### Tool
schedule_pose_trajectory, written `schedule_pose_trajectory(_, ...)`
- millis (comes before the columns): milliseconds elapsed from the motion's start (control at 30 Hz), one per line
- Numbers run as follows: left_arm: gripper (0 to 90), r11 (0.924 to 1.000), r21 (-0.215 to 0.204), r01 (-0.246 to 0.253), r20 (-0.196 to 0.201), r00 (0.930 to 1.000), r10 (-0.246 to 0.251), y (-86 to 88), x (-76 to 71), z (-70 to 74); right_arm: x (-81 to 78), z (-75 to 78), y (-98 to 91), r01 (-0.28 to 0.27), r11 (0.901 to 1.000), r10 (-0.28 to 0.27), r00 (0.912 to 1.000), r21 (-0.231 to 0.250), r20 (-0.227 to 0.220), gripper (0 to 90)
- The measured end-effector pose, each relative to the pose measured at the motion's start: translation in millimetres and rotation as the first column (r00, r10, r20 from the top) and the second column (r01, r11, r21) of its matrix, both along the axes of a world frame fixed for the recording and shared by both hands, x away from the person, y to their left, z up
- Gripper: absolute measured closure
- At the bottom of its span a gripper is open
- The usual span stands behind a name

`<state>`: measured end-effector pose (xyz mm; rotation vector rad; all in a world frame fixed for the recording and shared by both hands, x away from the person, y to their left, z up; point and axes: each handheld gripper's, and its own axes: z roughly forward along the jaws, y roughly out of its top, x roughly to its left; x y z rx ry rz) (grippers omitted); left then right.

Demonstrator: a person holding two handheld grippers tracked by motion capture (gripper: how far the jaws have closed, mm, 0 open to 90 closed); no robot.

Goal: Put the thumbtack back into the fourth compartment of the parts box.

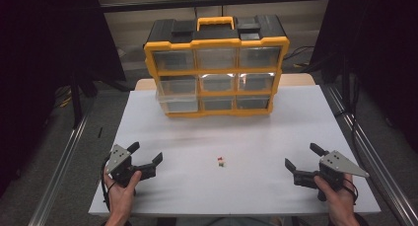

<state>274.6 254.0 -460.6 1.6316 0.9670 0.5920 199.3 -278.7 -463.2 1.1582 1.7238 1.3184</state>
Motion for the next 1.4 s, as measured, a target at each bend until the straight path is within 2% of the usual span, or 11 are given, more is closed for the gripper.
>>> schedule_pose_trajectory(333,7.9,0.9864,-0.005,0.164,-0.108,0.9805,-0.164,-8.4,7.8,-0.6,-0.1,-0.1,1.2,0.009,1.0000,-0.009,0.9999,-0.003,-0.009,1.2)
schedule_pose_trajectory(467,8.5,0.9814,-0.018,0.191,-0.101,0.9762,-0.192,-14.2,9.6,0.8,-0.9,-0.2,1.3,-0.001,1.0000,0.001,1.0000,-0.005,-0.002,1.3)
schedule_pose_trajectory(600,8.5,0.9688,0.042,0.244,-0.101,0.9657,-0.239,-20.2,7.8,5.4,-1.6,-0.2,1.2,-0.012,0.9999,0.012,0.9999,-0.006,0.001,1.2)
schedule_pose_trajectory(800,3.9,0.9518,0.022,0.306,-0.148,0.9426,-0.299,-28.2,15.6,8.5,-2.3,0.1,1.6,-0.019,0.9998,0.019,0.9998,-0.008,0.002,1.2)
schedule_pose_trajectory(867,4.5,0.9502,0.027,0.311,-0.142,0.9420,-0.304,-31.1,18.9,9.5,-1.6,0.0,1.6,-0.011,0.9999,0.011,0.9999,-0.011,0.003,1.2)
schedule_pose_trajectory(900,3.9,0.9414,0.003,0.337,-0.127,0.9339,-0.334,-33.1,20.8,9.2,-1.3,0.0,1.7,-0.011,0.9999,0.011,0.9999,-0.012,0.005,1.3)
schedule_pose_trajectory(967,3.2,0.9455,0.032,0.324,-0.132,0.9390,-0.318,-37.9,20.8,10.9,-1.3,0.1,2.2,-0.016,0.9998,0.016,0.9999,-0.012,0.003,1.2)
schedule_pose_trajectory(1100,2.5,0.9160,0.032,0.400,-0.128,0.9106,-0.393,-47.4,23.0,12.1,-0.8,-0.1,2.8,-0.016,0.9998,0.016,0.9999,-0.014,0.001,1.3)
schedule_pose_trajectory(1200,3.5,0.9129,0.070,0.402,-0.125,0.9115,-0.392,-54.0,23.3,14.7,-0.9,-0.3,2.4,-0.015,0.9998,0.015,0.9999,-0.014,0.004,1.3)
schedule_pose_trajectory(1233,4.1,0.9004,0.065,0.430,-0.128,0.8984,-0.420,-56.9,25.3,15.3,-0.9,-0.3,2.4,-0.015,0.9998,0.015,0.9999,-0.012,0.002,1.3)
schedule_pose_trajectory(1400,5.0,0.8837,0.070,0.463,-0.141,0.8816,-0.451,-70.1,34.4,14.9,-0.7,-0.4,2.6,-0.018,0.9997,0.018,0.9998,-0.013,-0.003,1.3)
